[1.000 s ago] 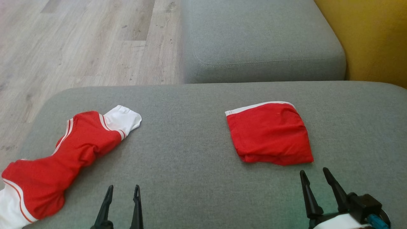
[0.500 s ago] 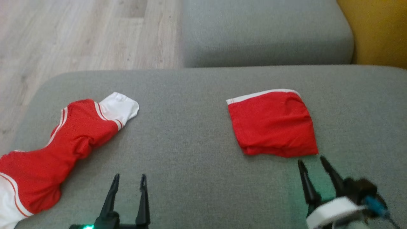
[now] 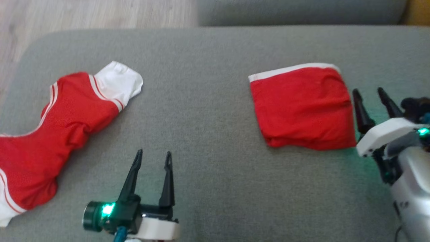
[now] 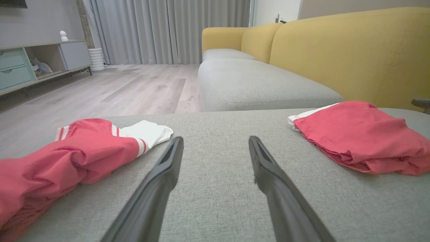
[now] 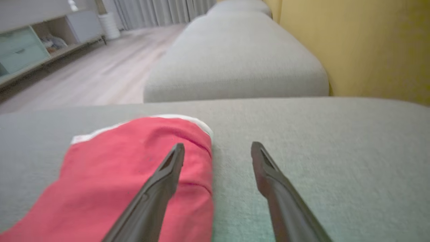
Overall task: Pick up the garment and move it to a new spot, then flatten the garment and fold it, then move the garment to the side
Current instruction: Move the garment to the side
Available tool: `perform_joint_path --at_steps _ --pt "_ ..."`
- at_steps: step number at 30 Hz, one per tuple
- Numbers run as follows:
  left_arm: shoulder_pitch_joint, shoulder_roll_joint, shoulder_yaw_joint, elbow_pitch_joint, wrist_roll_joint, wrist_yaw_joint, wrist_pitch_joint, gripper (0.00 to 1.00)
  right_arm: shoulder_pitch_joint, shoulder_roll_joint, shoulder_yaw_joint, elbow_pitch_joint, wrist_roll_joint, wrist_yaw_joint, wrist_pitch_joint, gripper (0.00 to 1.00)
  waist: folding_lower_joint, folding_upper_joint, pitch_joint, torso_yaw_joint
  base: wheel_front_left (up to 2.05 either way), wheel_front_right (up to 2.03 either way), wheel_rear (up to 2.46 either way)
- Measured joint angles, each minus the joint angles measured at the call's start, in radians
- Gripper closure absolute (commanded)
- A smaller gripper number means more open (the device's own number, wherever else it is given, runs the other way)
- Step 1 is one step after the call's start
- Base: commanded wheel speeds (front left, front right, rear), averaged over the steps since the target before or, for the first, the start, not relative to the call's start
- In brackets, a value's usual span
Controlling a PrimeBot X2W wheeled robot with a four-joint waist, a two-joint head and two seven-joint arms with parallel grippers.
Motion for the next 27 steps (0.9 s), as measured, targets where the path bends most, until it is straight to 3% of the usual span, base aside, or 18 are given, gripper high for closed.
perform_joint_path --at_steps 8,10,11,14,19,27 --pt "-0.062 -0.001 -0.037 0.000 -0.020 0.029 0.000 0.00 -0.047 -0.026 0.112 0.120 0.179 0.000 0.123 0.00 -0.0001 0.0000 0.085 0.039 0.00 0.00 0.00" --pt "-0.063 -0.001 -0.037 0.001 -0.020 0.034 0.000 0.00 -0.063 -0.031 0.144 0.108 0.228 0.000 0.123 0.79 -0.0003 0.0000 0.098 0.041 0.00 0.00 0.00" --pt "-0.063 -0.001 -0.037 0.001 -0.020 0.039 0.000 0.00 -0.070 -0.032 0.160 0.100 0.251 0.000 0.122 1.00 -0.0002 0.0000 0.103 0.038 0.00 0.00 0.00" --pt "-0.068 -0.001 -0.037 0.002 -0.020 0.040 0.000 0.00 -0.078 -0.037 0.216 0.078 0.304 0.000 0.109 1.00 -0.0003 0.0000 0.110 0.021 0.00 0.00 0.00" --pt "-0.089 -0.001 -0.036 0.002 -0.018 0.040 0.000 0.00 -0.086 -0.102 0.283 0.066 0.325 0.000 0.068 1.00 -0.0003 0.0000 0.126 -0.024 0.00 0.00 0.00" --pt "-0.182 -0.001 -0.059 -0.002 -0.005 0.031 0.000 0.00 -0.181 -0.350 0.307 0.074 0.314 0.000 0.061 1.00 -0.0002 0.0000 0.231 -0.087 0.00 0.00 0.00"
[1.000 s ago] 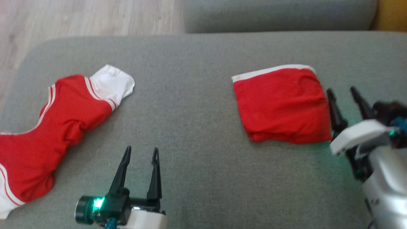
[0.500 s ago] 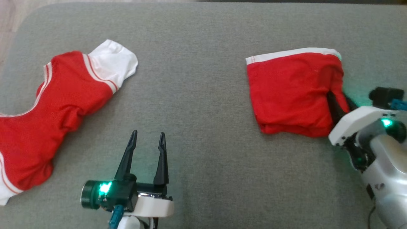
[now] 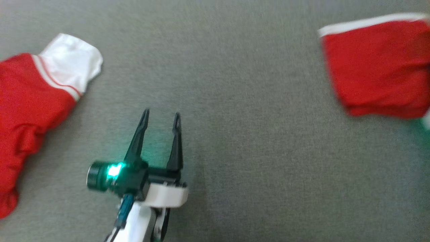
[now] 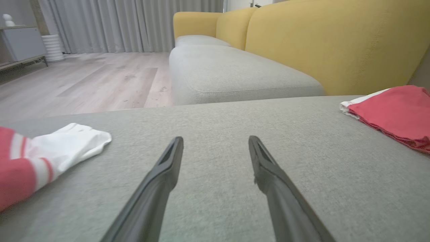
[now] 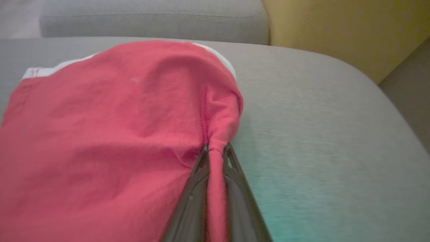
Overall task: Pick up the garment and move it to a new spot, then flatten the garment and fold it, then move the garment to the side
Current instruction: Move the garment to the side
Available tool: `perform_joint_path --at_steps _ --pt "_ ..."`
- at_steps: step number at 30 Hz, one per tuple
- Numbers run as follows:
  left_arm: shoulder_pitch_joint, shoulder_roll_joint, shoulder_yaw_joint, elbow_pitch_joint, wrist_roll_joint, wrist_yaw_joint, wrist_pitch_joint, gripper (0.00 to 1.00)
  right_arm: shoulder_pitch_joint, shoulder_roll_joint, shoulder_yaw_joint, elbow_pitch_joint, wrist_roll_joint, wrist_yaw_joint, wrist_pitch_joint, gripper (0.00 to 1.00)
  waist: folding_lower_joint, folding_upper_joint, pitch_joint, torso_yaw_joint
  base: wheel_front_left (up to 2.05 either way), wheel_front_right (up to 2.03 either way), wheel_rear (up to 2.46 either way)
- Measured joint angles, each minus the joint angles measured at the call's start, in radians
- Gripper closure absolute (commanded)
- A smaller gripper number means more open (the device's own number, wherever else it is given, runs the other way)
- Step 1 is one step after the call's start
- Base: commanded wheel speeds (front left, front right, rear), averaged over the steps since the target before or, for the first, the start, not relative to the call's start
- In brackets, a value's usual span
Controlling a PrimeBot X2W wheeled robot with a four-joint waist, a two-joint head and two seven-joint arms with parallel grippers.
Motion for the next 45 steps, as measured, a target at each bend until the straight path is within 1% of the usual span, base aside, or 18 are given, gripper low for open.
perform_joint_path --at_steps 7,10,11,14,16,17,18,21,23,25,27,30,34,36,37,38,42,45 --pt "-0.137 -0.002 -0.047 -0.031 -0.015 0.008 0.000 0.00 -0.053 -0.214 -0.066 0.044 -0.005 0.000 0.017 1.00 0.0002 0.0000 0.144 -0.024 0.00 0.00 0.00" --pt "-0.173 -0.002 -0.080 -0.046 -0.015 0.011 0.000 0.00 -0.067 -0.296 -0.109 0.088 -0.029 0.000 -0.013 1.00 0.0002 0.0000 0.202 -0.022 0.00 0.00 0.00" --pt "-0.173 -0.002 -0.080 -0.046 -0.015 0.011 0.000 0.00 -0.067 -0.296 -0.109 0.088 -0.029 0.000 -0.013 1.00 0.0002 0.0000 0.202 -0.022 0.00 0.00 0.00" --pt "-0.189 -0.003 -0.104 -0.067 -0.026 0.021 -0.001 0.00 -0.079 -0.348 -0.141 0.119 -0.058 0.000 -0.041 1.00 0.0000 0.0000 0.246 -0.012 0.00 0.00 0.00" --pt "-0.199 -0.005 -0.115 -0.077 -0.034 0.028 -0.001 0.00 -0.089 -0.360 -0.153 0.135 -0.086 0.000 -0.075 0.83 0.0001 0.0000 0.265 0.000 0.00 0.00 0.00" --pt "-0.202 -0.006 -0.120 -0.079 -0.039 0.028 -0.001 0.00 -0.095 -0.363 -0.156 0.145 -0.124 0.000 -0.089 0.58 0.0001 0.0000 0.269 0.008 0.00 0.00 0.00" --pt "-0.205 -0.007 -0.126 -0.080 -0.040 0.028 -0.002 0.00 -0.107 -0.363 -0.170 0.163 -0.152 0.000 -0.103 0.00 0.0000 0.0000 0.272 0.015 0.00 0.00 0.00" --pt "-0.212 -0.011 -0.134 -0.072 -0.048 0.029 -0.004 0.00 -0.152 -0.361 -0.215 0.210 -0.256 0.000 -0.137 0.00 0.0001 0.0000 0.266 0.034 0.00 0.00 0.00" --pt "-0.210 -0.011 -0.133 -0.061 -0.050 0.032 -0.004 0.00 -0.176 -0.342 -0.250 0.227 -0.330 0.000 -0.148 0.00 0.0000 0.0000 0.247 0.040 0.00 0.00 0.00" --pt "-0.200 -0.009 -0.130 -0.049 -0.050 0.038 -0.004 0.00 -0.186 -0.313 -0.294 0.231 -0.413 0.000 -0.155 0.00 -0.0002 0.0000 0.222 0.045 0.00 0.00 0.00" --pt "-0.177 -0.009 -0.121 -0.039 -0.050 0.038 -0.004 0.00 -0.185 -0.249 -0.354 0.212 -0.463 0.000 -0.155 0.00 -0.0001 0.0000 0.189 0.048 0.00 0.00 0.00" --pt "-0.123 -0.009 -0.101 -0.027 -0.060 0.038 -0.004 0.00 -0.146 -0.097 -0.416 0.126 -0.513 0.000 -0.156 0.00 -0.0002 0.0000 0.128 0.052 0.00 0.00 0.00" --pt "-0.035 -0.007 -0.063 0.011 -0.066 0.034 -0.003 0.00 0.022 0.121 -0.451 -0.019 -0.519 0.000 -0.156 0.00 -0.0003 0.0000 0.027 0.054 0.00 0.00 0.00" --pt "0.004 -0.007 -0.041 0.026 -0.066 0.027 -0.003 0.00 0.122 0.206 -0.450 -0.066 -0.503 0.000 -0.156 0.00 -0.0004 0.0000 -0.028 0.055 0.00 0.00 0.00" --pt "0.040 -0.007 -0.013 0.043 -0.067 0.022 -0.003 0.00 0.211 0.276 -0.431 -0.115 -0.487 0.000 -0.156 0.00 -0.0004 0.0000 -0.084 0.056 0.00 0.00 0.00" --pt "0.058 -0.006 0.001 0.053 -0.067 0.017 -0.003 0.00 0.251 0.312 -0.421 -0.141 -0.473 0.000 -0.156 0.00 -0.0005 0.0000 -0.113 0.057 0.00 0.00 0.00" --pt "0.139 -0.004 0.054 0.097 -0.066 -0.007 -0.003 0.00 0.399 0.433 -0.348 -0.269 -0.454 0.000 -0.156 0.00 -0.0006 0.0001 -0.232 0.062 0.00 0.00 0.00" --pt "0.199 -0.003 0.090 0.118 -0.062 -0.028 -0.003 0.00 0.520 0.497 -0.321 -0.357 -0.452 0.000 -0.156 0.00 -0.0007 0.0001 -0.317 0.065 0.00 0.00 0.00"
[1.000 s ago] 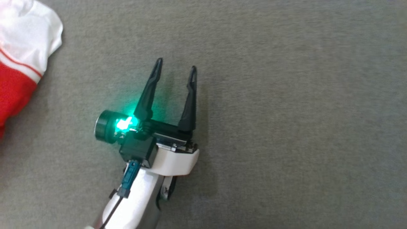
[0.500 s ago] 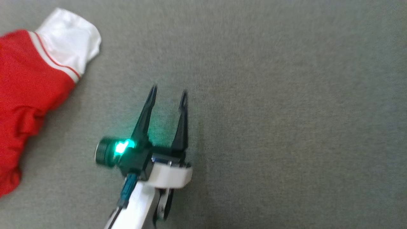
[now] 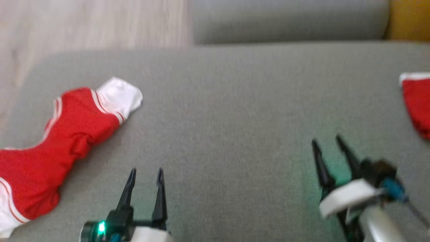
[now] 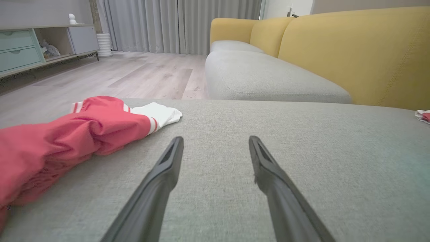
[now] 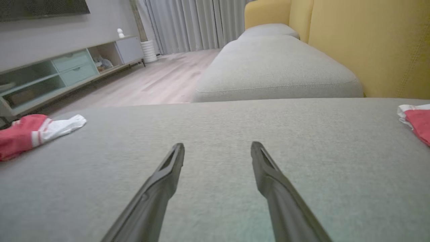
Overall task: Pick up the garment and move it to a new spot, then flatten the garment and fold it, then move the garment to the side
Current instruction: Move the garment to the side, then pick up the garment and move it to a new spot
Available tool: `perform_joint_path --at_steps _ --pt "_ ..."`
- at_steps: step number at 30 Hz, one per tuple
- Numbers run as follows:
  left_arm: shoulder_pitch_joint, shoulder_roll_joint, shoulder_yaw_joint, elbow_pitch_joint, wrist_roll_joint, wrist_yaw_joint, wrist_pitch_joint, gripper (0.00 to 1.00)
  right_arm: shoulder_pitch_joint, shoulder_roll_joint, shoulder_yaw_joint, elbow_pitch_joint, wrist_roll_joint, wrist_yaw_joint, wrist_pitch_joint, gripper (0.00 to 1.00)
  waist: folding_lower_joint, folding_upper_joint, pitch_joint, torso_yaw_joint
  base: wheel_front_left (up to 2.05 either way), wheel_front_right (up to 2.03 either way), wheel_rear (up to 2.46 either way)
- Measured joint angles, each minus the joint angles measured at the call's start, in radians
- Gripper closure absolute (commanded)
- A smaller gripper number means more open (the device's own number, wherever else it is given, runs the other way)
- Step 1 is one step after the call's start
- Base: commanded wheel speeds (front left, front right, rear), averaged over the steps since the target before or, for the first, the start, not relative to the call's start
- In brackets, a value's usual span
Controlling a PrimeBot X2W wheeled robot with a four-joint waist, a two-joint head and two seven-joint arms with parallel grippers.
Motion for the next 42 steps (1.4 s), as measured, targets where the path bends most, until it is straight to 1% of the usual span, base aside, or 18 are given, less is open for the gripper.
perform_joint_path --at_steps 4,6,11,17,31,37,42 --pt "0.034 0.001 0.036 0.021 0.018 -0.032 0.000 0.00 0.124 0.046 -0.021 -0.078 -0.046 0.000 0.000 0.00 0.0001 0.0000 -0.091 0.003 0.00 0.00 0.00" --pt "0.037 0.001 0.047 0.035 0.029 -0.041 0.000 0.00 0.168 0.063 -0.038 -0.113 -0.078 0.000 0.000 0.00 0.0002 0.0000 -0.126 0.005 0.00 0.00 0.00" --pt "0.061 0.002 0.073 0.050 0.048 -0.049 0.000 0.00 0.253 0.089 -0.077 -0.152 -0.116 0.000 0.000 0.00 0.0003 0.0000 -0.182 0.007 0.00 0.00 0.00" --pt "0.073 0.001 0.092 0.061 0.060 -0.049 0.000 0.00 0.278 0.102 -0.097 -0.157 -0.145 0.000 0.000 0.00 0.0006 0.0000 -0.194 0.003 0.00 0.00 0.00" --pt "0.073 0.001 0.092 0.064 0.061 -0.049 0.000 0.00 0.278 0.109 -0.111 -0.156 -0.145 0.000 0.000 0.00 0.0006 0.0000 -0.184 0.014 0.00 0.00 0.00" --pt "0.072 0.001 0.093 0.068 0.061 -0.049 0.003 0.00 0.281 0.111 -0.127 -0.154 -0.152 0.000 0.000 0.00 0.0006 0.0000 -0.182 0.061 0.00 0.00 0.00" --pt "0.070 0.002 0.101 0.068 0.066 -0.050 0.003 0.00 0.282 0.112 -0.125 -0.153 -0.151 0.000 0.000 0.00 0.0006 0.0000 -0.177 0.139 0.00 0.00 0.00"
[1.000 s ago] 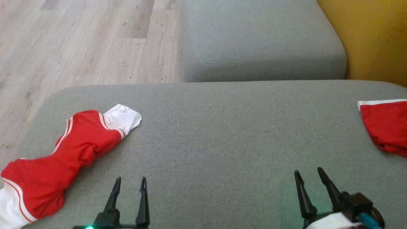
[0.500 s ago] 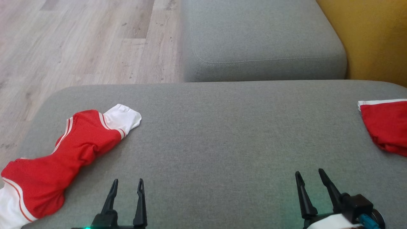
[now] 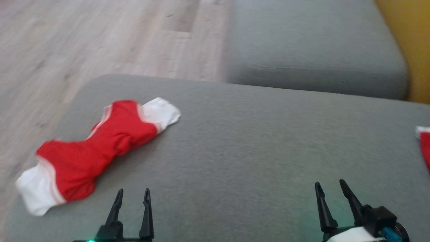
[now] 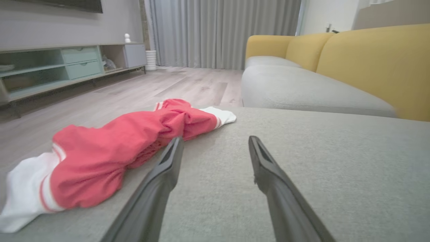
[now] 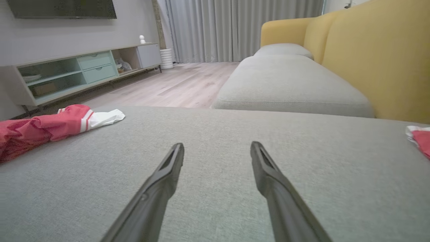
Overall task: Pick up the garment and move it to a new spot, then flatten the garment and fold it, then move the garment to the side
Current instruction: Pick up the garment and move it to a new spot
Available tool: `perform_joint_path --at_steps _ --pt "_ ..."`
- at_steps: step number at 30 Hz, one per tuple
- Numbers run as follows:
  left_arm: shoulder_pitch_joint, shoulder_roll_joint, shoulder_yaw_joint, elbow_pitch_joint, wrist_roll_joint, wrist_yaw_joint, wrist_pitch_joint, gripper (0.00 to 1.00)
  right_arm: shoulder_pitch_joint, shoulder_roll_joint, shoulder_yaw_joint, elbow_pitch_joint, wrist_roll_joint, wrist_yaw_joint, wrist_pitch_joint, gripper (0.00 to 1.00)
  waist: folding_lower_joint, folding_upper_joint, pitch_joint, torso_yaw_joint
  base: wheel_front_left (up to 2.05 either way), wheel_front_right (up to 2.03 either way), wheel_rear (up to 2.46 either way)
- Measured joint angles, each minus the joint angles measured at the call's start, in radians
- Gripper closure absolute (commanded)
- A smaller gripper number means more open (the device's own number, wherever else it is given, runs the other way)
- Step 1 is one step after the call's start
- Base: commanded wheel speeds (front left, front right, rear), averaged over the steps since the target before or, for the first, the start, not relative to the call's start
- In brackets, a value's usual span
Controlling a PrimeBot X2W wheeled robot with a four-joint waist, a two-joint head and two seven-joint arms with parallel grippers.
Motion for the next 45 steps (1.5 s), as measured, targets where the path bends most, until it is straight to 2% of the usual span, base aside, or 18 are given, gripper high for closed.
perform_joint_path --at_steps 10,14,17,20,23,27,31,34,39,40,42,43,44,45 --pt "-0.001 0.001 0.076 -0.027 0.011 0.003 0.000 0.00 -0.013 0.001 0.025 -0.005 0.011 0.000 0.000 0.00 -0.0001 0.0000 0.035 0.215 0.00 0.00 0.00" --pt "-0.001 0.001 0.116 -0.076 0.002 0.028 0.000 0.00 -0.072 -0.001 0.027 -0.004 -0.002 0.000 0.000 0.00 0.0001 0.0000 0.085 0.264 0.00 0.00 0.00" --pt "-0.006 0.001 0.137 -0.103 0.004 0.026 0.000 0.00 -0.092 -0.009 0.021 -0.015 -0.002 0.000 0.000 0.00 0.0002 0.0000 0.120 0.291 0.00 0.00 0.00" --pt "-0.057 0.007 0.140 -0.120 0.030 -0.002 0.000 0.00 -0.090 -0.045 0.012 -0.033 -0.005 0.000 0.000 0.00 -0.0001 0.0000 0.160 0.306 0.00 0.00 0.00" --pt "-0.216 0.020 0.136 -0.112 0.046 -0.042 0.000 0.00 -0.091 -0.107 -0.016 -0.063 -0.018 0.000 0.000 0.00 0.0002 0.0000 0.215 0.314 0.00 0.00 0.00" --pt "-0.510 0.053 0.112 0.052 0.046 -0.118 0.038 0.00 -0.114 -0.202 -0.028 -0.092 -0.029 0.000 0.000 0.00 0.0003 0.0000 0.304 0.310 0.00 0.00 0.00" --pt "-0.788 0.060 0.119 0.240 0.012 -0.150 0.202 0.00 -0.175 -0.296 -0.030 -0.130 -0.029 0.000 0.000 0.00 0.0004 -0.0001 0.402 0.287 0.00 0.00 0.00" --pt "-0.958 0.067 0.156 0.392 -0.039 -0.151 0.331 0.00 -0.214 -0.350 -0.030 -0.153 -0.029 0.000 0.000 0.00 0.0005 -0.0001 0.471 0.257 0.00 0.00 0.00" --pt "-1.098 0.074 0.191 0.620 -0.123 -0.181 0.536 0.00 -0.249 -0.397 -0.045 -0.202 -0.028 0.000 -0.007 0.00 0.0003 -0.0001 0.576 0.194 0.00 0.00 0.00" --pt "-1.098 0.074 0.191 0.620 -0.123 -0.181 0.536 0.00 -0.249 -0.397 -0.045 -0.202 -0.028 0.000 -0.007 0.00 0.0003 -0.0001 0.576 0.194 0.00 0.00 0.00" --pt "-1.107 0.075 0.192 0.727 -0.156 -0.194 0.618 0.00 -0.275 -0.402 -0.058 -0.233 -0.027 0.000 -0.011 0.00 0.0002 -0.0001 0.624 0.153 0.00 0.00 0.00" --pt "-1.106 0.077 0.193 0.749 -0.157 -0.194 0.626 0.00 -0.281 -0.402 -0.060 -0.242 -0.027 0.000 -0.014 0.00 0.0001 -0.0001 0.636 0.140 0.00 0.00 0.00" --pt "-1.108 0.086 0.193 0.756 -0.163 -0.194 0.626 0.54 -0.288 -0.402 -0.061 -0.248 -0.027 0.000 -0.015 0.00 0.0000 0.0000 0.647 0.128 0.00 0.00 0.00" --pt "-1.119 0.100 0.196 0.764 -0.175 -0.202 0.636 1.00 -0.296 -0.401 -0.062 -0.253 -0.027 0.000 -0.016 0.00 -0.0002 0.0000 0.658 0.117 0.00 0.00 0.00"
